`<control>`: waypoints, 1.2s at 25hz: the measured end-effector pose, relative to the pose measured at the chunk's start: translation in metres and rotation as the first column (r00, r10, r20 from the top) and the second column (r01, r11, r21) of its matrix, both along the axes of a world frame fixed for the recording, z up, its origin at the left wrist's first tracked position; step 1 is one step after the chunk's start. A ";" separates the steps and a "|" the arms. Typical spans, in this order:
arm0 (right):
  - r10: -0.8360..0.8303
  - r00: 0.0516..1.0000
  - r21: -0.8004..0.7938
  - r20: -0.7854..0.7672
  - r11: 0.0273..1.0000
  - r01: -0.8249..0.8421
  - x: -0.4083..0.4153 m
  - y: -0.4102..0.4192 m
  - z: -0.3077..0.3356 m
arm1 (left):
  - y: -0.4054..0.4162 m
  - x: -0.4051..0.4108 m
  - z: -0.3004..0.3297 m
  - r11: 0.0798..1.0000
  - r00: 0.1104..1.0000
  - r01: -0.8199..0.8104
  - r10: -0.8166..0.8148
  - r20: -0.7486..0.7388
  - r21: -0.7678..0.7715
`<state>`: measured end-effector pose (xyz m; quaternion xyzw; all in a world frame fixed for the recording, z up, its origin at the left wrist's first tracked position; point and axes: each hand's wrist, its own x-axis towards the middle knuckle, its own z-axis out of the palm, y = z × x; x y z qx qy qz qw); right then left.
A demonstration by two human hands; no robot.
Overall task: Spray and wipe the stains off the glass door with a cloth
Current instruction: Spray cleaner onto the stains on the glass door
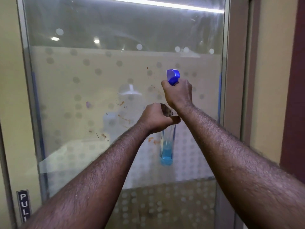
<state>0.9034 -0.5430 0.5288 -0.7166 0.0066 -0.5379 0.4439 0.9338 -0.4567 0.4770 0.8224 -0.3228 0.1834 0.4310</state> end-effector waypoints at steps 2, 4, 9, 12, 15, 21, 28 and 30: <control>-0.023 1.000 0.009 0.003 1.000 0.023 -0.005 -0.010 -0.001 | -0.011 -0.004 -0.001 1.000 1.000 0.018 -0.018 0.001 0.001; -0.044 0.999 0.013 0.002 0.999 0.044 -0.009 -0.022 -0.002 | -0.024 -0.008 -0.003 1.000 1.000 0.025 -0.025 0.017 0.007; -0.067 0.998 0.030 0.009 0.997 0.067 -0.020 -0.053 -0.012 | -0.054 -0.020 -0.011 0.997 0.998 0.069 -0.069 -0.002 0.017; -0.105 0.994 0.056 0.013 0.993 0.104 -0.028 -0.071 -0.019 | -0.072 -0.027 -0.016 0.995 0.996 0.093 -0.093 -0.002 0.029; -0.138 0.990 0.047 -0.012 0.989 0.138 -0.034 -0.088 -0.027 | -0.088 -0.033 -0.024 0.993 0.994 0.106 -0.105 -0.019 0.048; -0.116 0.991 0.067 -0.064 0.990 0.121 -0.035 -0.108 -0.058 | -0.105 -0.039 -0.052 0.989 0.990 0.124 -0.118 -0.073 0.085; -0.113 0.988 0.068 -0.106 0.990 0.120 -0.024 -0.109 -0.104 | -0.102 -0.038 -0.096 0.990 0.984 0.105 -0.089 -0.152 0.098; -0.119 0.987 0.054 -0.109 0.991 0.126 -0.021 -0.105 -0.119 | -0.099 -0.036 -0.111 0.990 0.981 0.093 -0.073 -0.179 0.103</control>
